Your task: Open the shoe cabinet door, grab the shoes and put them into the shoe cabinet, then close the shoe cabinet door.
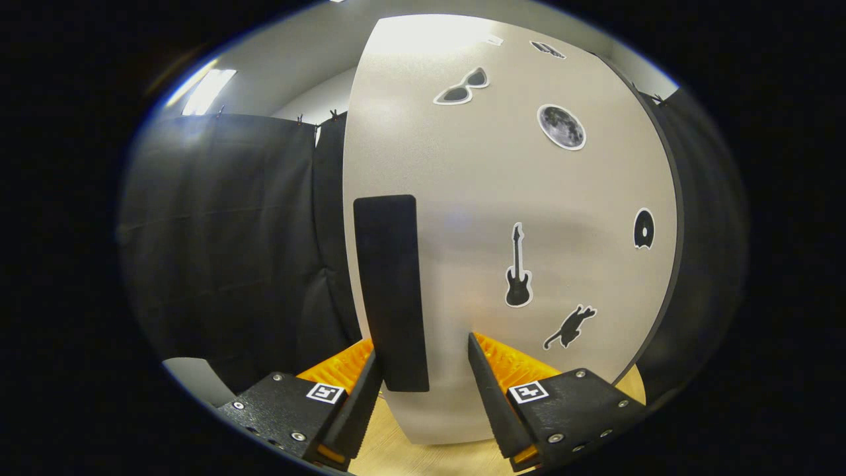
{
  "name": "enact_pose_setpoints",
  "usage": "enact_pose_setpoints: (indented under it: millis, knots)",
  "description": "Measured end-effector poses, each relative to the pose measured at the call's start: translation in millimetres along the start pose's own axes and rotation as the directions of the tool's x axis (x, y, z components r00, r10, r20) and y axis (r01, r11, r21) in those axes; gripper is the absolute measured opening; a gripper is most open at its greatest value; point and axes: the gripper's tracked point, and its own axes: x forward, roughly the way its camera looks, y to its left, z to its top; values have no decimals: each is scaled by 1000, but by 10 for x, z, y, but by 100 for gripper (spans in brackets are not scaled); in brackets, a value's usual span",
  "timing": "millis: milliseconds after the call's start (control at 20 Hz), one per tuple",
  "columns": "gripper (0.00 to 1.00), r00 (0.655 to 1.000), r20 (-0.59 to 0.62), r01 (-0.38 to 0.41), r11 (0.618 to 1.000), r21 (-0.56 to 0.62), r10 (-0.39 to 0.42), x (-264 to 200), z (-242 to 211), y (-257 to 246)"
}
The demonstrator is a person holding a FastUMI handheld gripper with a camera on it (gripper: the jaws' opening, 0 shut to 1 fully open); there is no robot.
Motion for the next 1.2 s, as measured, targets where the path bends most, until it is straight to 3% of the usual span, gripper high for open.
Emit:
enact_pose_setpoints:
  millis: [750,1200]
  knots:
    - [81,992,28,122,992,15,-122,281,54,37]
    - [84,981,50,192,980,-45,-189,348,60,34]
